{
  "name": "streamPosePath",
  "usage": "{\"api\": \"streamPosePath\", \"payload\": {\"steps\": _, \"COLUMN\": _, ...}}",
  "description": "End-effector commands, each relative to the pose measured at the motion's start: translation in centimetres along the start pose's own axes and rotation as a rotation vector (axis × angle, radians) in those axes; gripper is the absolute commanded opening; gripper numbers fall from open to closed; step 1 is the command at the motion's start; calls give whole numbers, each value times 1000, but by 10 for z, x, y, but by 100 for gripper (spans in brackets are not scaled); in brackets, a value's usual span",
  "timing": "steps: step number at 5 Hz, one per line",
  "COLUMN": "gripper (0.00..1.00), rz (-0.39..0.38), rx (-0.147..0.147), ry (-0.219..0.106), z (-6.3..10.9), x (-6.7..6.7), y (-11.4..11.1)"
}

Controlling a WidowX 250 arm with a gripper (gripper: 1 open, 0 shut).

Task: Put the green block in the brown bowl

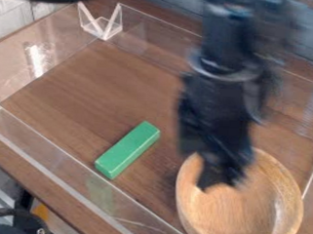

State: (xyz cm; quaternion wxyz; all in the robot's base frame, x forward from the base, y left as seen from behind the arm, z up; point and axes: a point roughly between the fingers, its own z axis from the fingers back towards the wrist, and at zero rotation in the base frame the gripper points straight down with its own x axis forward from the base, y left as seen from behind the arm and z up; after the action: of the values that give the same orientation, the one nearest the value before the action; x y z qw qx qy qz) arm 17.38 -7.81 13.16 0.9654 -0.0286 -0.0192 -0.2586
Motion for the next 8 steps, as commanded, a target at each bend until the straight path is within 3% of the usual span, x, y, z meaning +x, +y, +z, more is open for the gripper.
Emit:
{"api": "streamPosePath", "payload": {"steps": 1, "gripper": 100, "rz": 85, "rx": 28, "ry": -23, "z": -1, "x": -14, "y": 29}}
{"api": "streamPosePath", "payload": {"steps": 2, "gripper": 100, "rz": 142, "rx": 54, "ry": -23, "z": -6, "x": -26, "y": 53}}
{"api": "streamPosePath", "payload": {"steps": 5, "gripper": 100, "rz": 234, "rx": 110, "ry": -23, "z": -42, "x": -18, "y": 76}}
{"api": "streamPosePath", "payload": {"steps": 8, "gripper": 100, "rz": 306, "rx": 131, "ry": -22, "z": -54, "x": -13, "y": 91}}
